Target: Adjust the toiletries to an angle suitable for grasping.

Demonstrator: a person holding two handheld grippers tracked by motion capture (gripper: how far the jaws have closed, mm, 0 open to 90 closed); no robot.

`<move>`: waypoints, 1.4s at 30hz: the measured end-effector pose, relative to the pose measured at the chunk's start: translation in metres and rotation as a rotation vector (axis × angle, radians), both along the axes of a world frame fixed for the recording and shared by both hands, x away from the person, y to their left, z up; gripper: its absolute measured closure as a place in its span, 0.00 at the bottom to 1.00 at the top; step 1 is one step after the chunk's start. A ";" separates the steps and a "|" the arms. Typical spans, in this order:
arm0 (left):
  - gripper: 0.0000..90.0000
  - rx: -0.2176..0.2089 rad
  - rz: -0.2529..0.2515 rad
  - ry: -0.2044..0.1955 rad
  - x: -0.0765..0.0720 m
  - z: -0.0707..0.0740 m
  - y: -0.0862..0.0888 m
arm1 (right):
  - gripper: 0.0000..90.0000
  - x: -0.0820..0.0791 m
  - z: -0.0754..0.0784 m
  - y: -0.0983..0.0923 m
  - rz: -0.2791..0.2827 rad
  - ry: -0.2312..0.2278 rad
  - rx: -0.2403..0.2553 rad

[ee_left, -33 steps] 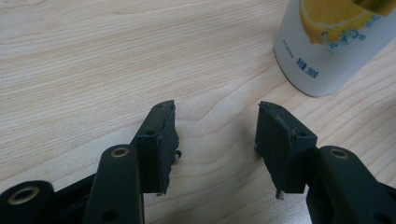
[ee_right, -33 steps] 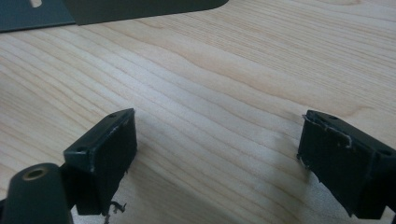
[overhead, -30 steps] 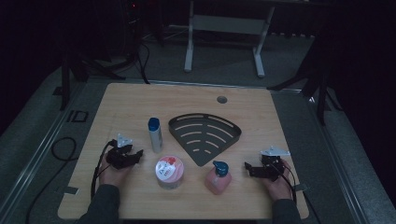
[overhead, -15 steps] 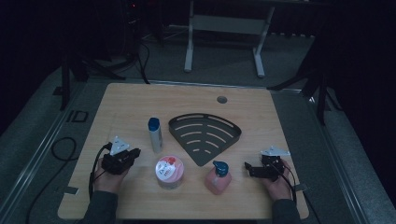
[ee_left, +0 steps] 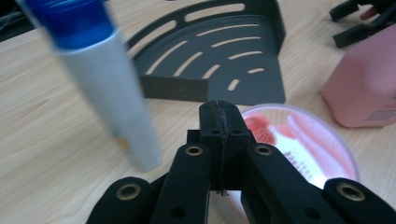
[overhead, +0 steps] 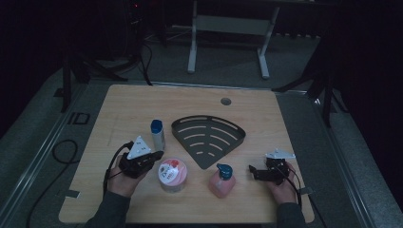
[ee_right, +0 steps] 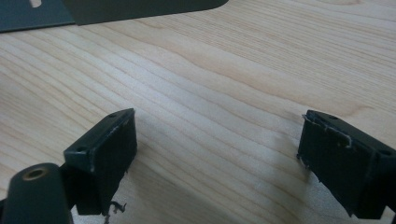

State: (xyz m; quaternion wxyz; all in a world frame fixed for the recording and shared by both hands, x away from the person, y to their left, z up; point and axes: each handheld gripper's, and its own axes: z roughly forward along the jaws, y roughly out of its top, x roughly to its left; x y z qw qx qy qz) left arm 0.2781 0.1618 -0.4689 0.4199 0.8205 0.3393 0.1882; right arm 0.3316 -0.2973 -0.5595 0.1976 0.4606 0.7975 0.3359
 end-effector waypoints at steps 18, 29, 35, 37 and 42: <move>1.00 0.108 -0.118 0.069 -0.023 -0.015 -0.026 | 0.13 0.000 0.000 0.000 0.000 -0.001 -0.001; 1.00 0.105 -0.120 0.098 -0.037 -0.020 -0.009 | 0.40 -0.011 0.006 0.001 -0.007 0.005 -0.007; 1.00 0.115 -0.119 0.110 -0.042 -0.019 -0.004 | 0.52 -0.023 0.019 0.004 0.009 -0.044 0.020; 1.00 0.118 -0.118 0.113 -0.042 -0.018 -0.004 | 0.55 -0.028 0.026 0.004 0.017 -0.068 0.044; 1.00 0.128 -0.119 0.116 -0.043 -0.017 -0.003 | 0.57 -0.044 0.037 0.006 0.042 -0.086 0.092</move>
